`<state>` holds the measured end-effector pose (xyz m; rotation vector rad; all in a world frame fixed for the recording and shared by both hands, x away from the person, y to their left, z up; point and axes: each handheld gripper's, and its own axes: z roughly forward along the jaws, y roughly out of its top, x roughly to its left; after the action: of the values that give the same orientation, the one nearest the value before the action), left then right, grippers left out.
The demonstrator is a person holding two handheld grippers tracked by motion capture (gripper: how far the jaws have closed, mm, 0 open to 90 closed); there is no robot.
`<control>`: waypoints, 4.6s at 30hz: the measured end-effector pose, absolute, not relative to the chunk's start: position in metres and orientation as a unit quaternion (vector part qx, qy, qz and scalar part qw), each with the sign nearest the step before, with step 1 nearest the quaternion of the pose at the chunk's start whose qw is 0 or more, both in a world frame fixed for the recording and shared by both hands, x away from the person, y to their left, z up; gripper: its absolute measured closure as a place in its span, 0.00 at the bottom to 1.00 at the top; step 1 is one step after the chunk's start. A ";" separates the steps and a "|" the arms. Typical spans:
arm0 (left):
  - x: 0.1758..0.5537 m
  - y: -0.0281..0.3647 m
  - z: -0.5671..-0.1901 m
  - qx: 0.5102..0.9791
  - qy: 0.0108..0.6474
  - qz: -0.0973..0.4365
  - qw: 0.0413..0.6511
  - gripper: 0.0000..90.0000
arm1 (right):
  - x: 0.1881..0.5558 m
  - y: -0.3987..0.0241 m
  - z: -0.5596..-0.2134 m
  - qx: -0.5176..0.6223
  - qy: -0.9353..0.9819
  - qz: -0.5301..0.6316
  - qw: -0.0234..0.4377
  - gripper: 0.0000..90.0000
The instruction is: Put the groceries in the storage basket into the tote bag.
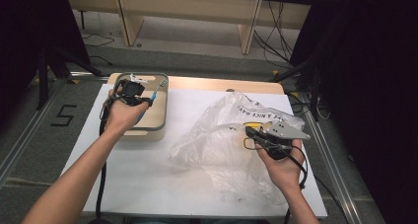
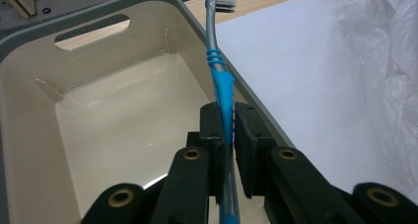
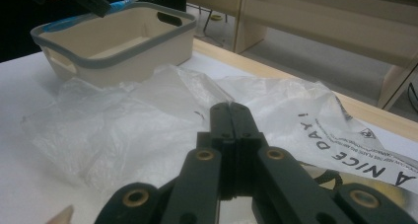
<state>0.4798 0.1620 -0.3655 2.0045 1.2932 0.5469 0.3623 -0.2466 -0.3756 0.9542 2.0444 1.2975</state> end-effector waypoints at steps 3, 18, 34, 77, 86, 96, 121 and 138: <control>0.476 0.159 -0.365 0.772 0.493 0.207 0.344 0.91 | 0.362 -0.246 -0.376 0.353 0.758 0.480 0.266 1.00; 0.457 0.149 -0.366 0.782 0.470 0.200 0.356 0.91 | 0.362 -0.246 -0.375 0.353 0.758 0.480 0.265 1.00; 0.438 0.140 -0.365 0.794 0.445 0.199 0.363 0.91 | 0.362 -0.246 -0.375 0.354 0.759 0.479 0.264 1.00; 0.374 0.108 -0.366 0.828 0.351 0.166 0.404 0.91 | 0.362 -0.246 -0.375 0.352 0.760 0.478 0.264 1.00; 0.364 0.101 -0.367 0.836 0.336 0.159 0.403 0.91 | 0.362 -0.246 -0.375 0.352 0.760 0.479 0.264 1.00; 0.361 0.097 -0.370 0.841 0.329 0.155 0.402 0.91 | 0.362 -0.246 -0.375 0.352 0.759 0.479 0.264 1.00; 0.350 0.077 -0.376 0.859 0.300 0.135 0.392 0.91 | 0.361 -0.245 -0.375 0.352 0.759 0.479 0.264 1.00; 0.346 0.064 -0.378 0.869 0.283 0.124 0.385 0.91 | 0.361 -0.245 -0.375 0.352 0.760 0.478 0.264 1.00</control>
<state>0.3456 0.0638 -0.3783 2.2145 0.7214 0.3170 0.3610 -0.2455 -0.3752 0.9527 2.0545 1.2934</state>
